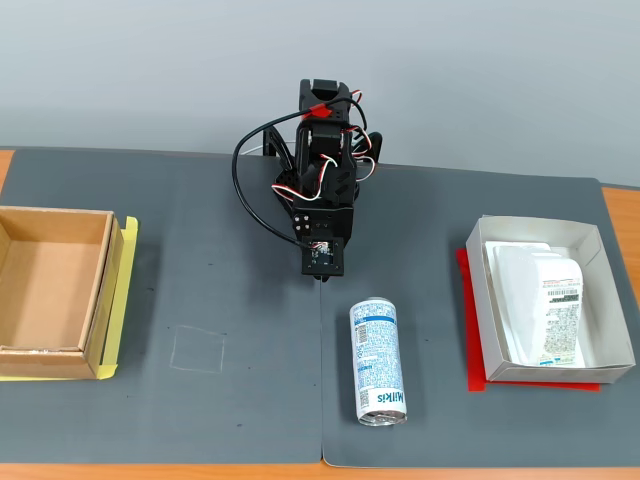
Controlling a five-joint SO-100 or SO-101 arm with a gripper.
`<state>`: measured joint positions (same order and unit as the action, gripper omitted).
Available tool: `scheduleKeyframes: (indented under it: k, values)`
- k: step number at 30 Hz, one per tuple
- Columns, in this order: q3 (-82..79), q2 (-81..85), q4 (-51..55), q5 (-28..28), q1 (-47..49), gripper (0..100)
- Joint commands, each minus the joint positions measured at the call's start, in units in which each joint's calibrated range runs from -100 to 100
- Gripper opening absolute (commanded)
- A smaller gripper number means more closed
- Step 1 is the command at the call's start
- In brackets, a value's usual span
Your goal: Pick the can and put it in the brown box
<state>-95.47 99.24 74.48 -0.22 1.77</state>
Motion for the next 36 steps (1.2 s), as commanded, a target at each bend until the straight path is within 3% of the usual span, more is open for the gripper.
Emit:
scheduleKeyframes:
  k: [1,36]
  values:
    - [3.25,0.17,-0.5,0.17,-0.23,1]
    - [3.88,-1.02,-0.67,0.27,0.34,1]
